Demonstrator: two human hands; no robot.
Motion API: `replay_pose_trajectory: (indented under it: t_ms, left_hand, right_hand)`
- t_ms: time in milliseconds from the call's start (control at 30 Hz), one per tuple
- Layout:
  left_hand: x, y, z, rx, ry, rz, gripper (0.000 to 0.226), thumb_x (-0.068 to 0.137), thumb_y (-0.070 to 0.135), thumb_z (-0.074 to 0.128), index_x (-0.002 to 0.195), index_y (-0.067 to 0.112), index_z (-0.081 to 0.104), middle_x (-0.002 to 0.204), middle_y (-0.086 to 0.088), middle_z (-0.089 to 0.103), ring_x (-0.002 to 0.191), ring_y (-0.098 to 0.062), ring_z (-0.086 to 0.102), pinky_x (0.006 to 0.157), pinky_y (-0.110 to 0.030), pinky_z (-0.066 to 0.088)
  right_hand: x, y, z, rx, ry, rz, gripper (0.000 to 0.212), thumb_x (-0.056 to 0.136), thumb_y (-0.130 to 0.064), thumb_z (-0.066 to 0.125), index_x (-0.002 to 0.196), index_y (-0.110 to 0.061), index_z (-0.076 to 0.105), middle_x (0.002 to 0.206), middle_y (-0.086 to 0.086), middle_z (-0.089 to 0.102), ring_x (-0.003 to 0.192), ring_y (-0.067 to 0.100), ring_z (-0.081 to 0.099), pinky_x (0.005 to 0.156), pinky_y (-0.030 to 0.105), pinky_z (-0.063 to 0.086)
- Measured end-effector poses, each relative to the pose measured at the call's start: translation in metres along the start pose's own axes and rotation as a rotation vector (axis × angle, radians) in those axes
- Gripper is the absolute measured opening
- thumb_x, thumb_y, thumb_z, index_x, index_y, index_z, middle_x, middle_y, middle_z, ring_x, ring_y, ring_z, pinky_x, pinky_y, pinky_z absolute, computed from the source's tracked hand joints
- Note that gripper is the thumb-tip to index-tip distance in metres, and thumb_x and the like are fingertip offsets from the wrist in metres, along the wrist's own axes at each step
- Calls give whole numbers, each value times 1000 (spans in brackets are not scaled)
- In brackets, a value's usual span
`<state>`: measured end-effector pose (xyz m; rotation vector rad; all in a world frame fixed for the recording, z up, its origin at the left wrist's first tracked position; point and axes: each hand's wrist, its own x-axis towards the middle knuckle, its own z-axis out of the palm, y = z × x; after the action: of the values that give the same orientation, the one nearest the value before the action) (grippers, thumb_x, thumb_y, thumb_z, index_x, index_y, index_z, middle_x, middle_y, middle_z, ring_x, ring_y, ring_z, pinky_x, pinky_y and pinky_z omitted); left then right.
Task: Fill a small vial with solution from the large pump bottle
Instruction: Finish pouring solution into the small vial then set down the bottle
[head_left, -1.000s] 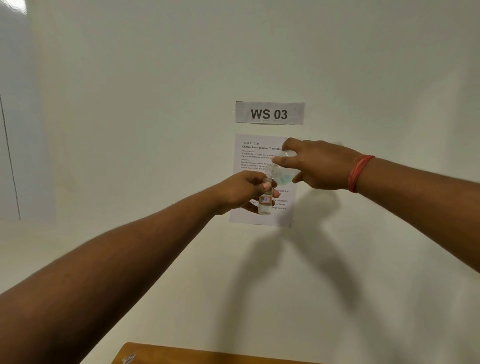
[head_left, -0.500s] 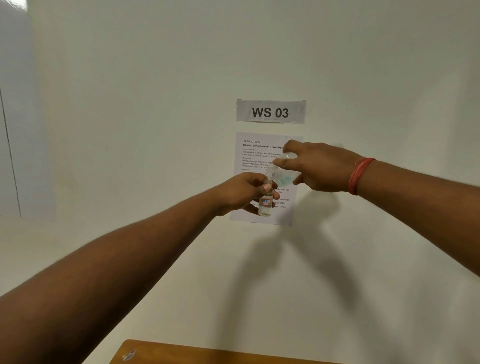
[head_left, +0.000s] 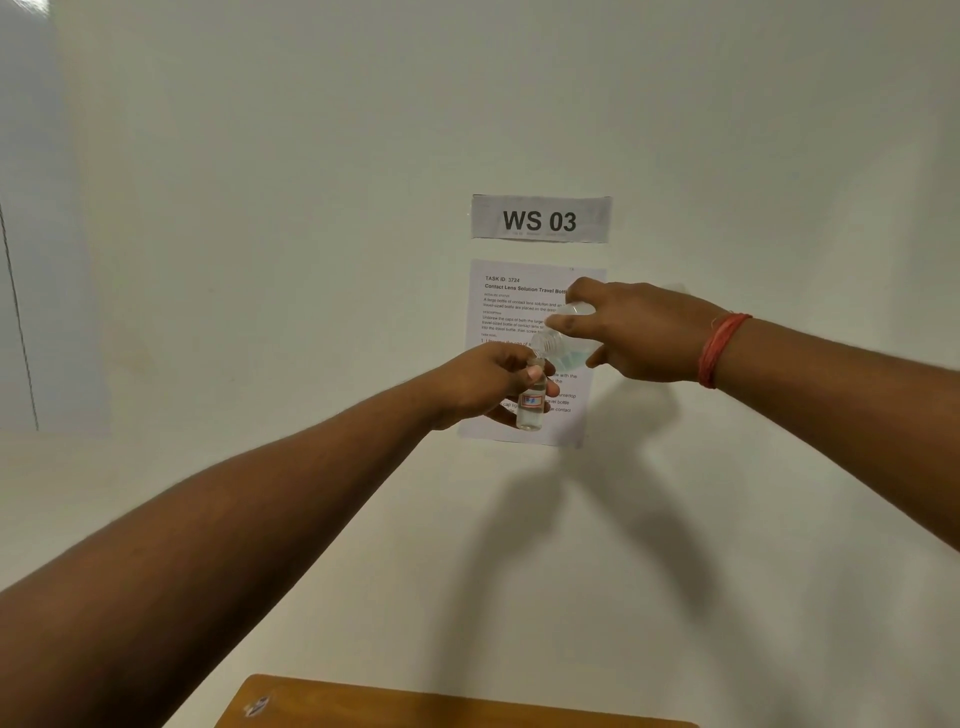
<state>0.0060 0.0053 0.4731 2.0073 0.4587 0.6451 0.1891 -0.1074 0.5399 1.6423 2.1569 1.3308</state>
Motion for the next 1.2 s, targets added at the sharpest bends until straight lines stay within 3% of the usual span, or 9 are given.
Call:
replay_pose_trajectory:
  t_ms: [1200]
  left_hand:
    - [4, 6, 4, 10, -22, 12, 26, 108, 18, 47, 127, 7, 60, 122, -11, 72, 113, -29, 70, 96, -51, 58]
  right_hand:
    - [-8, 7, -3, -26, 6, 8, 62, 87, -16, 68, 144, -24, 44, 139, 9, 43, 97, 30, 61, 71, 32, 50]
